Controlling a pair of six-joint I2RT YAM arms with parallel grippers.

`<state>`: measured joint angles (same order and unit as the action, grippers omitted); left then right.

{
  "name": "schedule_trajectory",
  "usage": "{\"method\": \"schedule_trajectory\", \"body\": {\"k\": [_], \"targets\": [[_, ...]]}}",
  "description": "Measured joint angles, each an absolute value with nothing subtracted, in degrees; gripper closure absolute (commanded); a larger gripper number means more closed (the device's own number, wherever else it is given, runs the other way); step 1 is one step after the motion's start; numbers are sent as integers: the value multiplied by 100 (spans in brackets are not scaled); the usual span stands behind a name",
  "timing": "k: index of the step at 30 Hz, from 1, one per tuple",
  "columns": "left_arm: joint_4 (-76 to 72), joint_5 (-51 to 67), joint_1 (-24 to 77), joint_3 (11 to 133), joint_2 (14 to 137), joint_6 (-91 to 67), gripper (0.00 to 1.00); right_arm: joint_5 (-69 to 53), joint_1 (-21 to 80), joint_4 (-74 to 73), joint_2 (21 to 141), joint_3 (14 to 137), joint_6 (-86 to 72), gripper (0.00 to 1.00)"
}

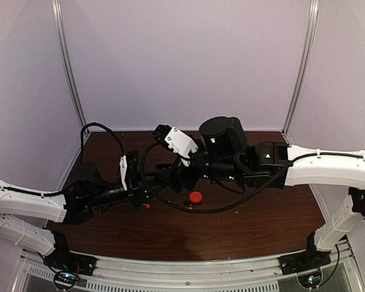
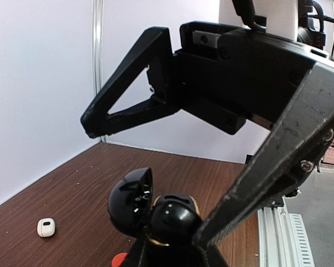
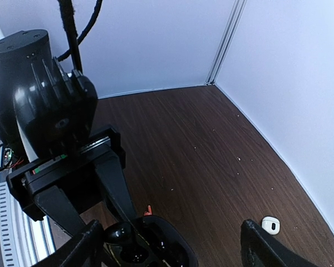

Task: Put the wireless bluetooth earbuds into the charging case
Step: Adjust the left earbud in the left side groove of the charging case.

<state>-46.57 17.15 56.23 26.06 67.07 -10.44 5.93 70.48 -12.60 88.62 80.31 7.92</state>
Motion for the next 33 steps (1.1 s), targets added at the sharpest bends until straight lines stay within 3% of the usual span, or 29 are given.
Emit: {"method": "schedule_trajectory", "body": {"k": [33], "targets": [[-4665, 1667, 5607, 2606, 6663, -1044, 100, 475, 7039, -1194, 8514, 7822, 604, 11]]}}
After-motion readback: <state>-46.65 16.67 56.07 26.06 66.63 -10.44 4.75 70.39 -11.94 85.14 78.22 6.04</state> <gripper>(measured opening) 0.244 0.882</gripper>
